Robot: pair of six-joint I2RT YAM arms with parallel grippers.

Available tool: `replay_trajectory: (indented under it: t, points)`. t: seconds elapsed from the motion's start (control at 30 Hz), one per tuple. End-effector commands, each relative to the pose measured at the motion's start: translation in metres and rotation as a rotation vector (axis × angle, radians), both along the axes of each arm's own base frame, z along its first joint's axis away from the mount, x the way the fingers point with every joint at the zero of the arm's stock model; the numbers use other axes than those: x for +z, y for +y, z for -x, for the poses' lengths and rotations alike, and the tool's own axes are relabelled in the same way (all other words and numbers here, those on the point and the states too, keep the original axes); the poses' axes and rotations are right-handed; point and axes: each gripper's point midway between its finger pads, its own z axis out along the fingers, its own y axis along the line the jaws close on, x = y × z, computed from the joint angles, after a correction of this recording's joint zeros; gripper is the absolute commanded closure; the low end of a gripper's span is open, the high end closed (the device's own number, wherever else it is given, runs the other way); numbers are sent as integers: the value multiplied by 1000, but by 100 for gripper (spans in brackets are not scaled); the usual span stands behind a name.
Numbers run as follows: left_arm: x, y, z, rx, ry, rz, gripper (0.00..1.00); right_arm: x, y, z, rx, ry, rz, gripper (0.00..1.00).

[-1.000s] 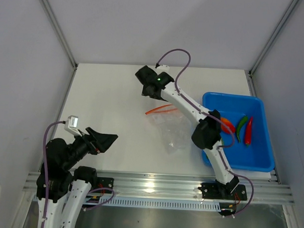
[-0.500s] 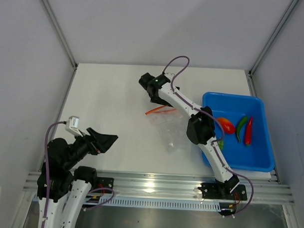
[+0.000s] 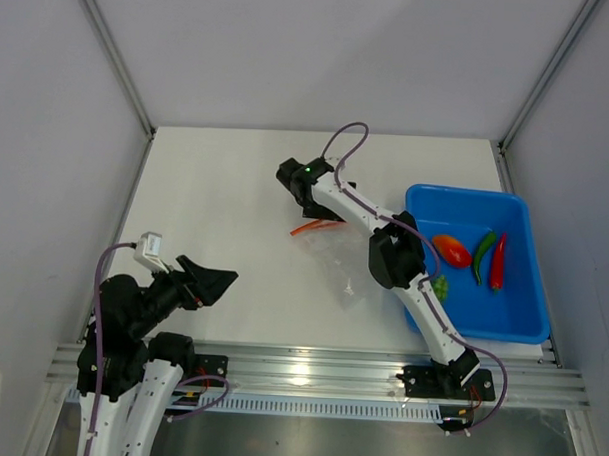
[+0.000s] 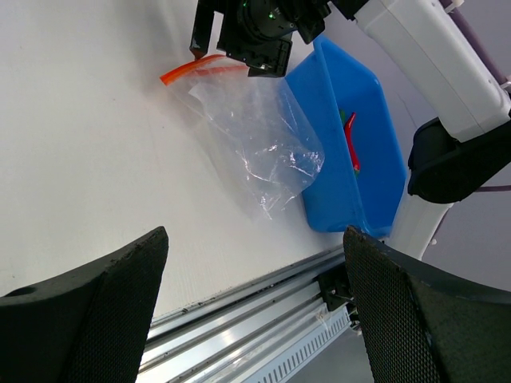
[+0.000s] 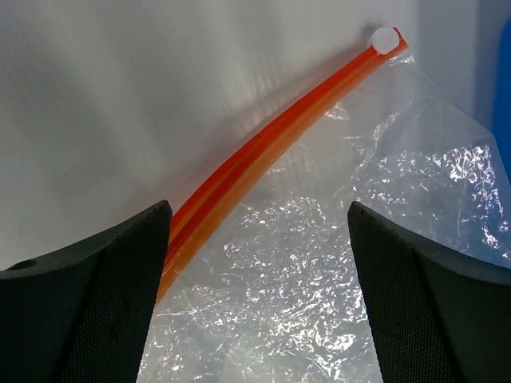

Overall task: Place the food in the zip-top bag and seal the zipper
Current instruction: Pick up the zipper food storage bag at the center of the board.

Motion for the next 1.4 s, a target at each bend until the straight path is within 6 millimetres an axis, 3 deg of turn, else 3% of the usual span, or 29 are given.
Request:
replay_trajectory:
  t: [0.0, 0.1, 0.23, 0.43, 0.47, 0.5, 0.57, 0.8, 0.9, 0.93, 1.07, 1.17, 1.23, 1.33, 1.37]
  points:
    - [0, 0, -4, -5, -16, -16, 9, -11, -15, 6, -9, 32, 76, 9]
    - [-2, 0, -5, -6, -10, -21, 9, -18, -18, 13, -7, 52, 96, 12]
    - [-3, 0, -4, -8, -9, -22, 9, -12, -23, 22, 0, 42, 118, 20]
    - [-10, 0, -8, -13, 3, -30, 9, -10, -30, 45, 37, 38, 139, 47]
    - [-12, 0, -9, -14, 9, -33, 9, -3, -31, 48, 39, 22, 139, 63]
    - [-13, 0, -9, -18, 10, -39, 9, 1, -34, 50, 39, 6, 155, 72]
    - [-17, 0, -11, -17, 20, -44, 9, 6, -38, 59, 44, -5, 174, 80]
    - [-18, -2, -15, -35, 26, -53, 10, 9, -36, 82, 102, 2, 86, 92]
    - [-13, -4, -13, -42, 18, -47, 10, 2, -27, 91, 167, 33, 22, 92]
    - [-13, -4, -13, -43, 18, -45, 10, 11, -18, 87, 195, 0, -37, 91]
    - [-6, -5, -10, -50, 0, -36, 10, 20, 1, 99, 336, 10, -180, 63]
    - [-7, -6, -10, -55, 2, -29, 10, 28, 12, 110, 423, 31, -259, 54]
    - [-6, -8, -11, -64, 3, -22, 10, 32, 9, 117, 411, 51, -246, 48]
    - [-7, -9, -10, -71, 6, -15, 10, 48, 13, 130, 445, 32, -225, 30]
    - [-6, -9, -10, -71, 4, -13, 10, 55, 13, 135, 453, 20, -231, 29]
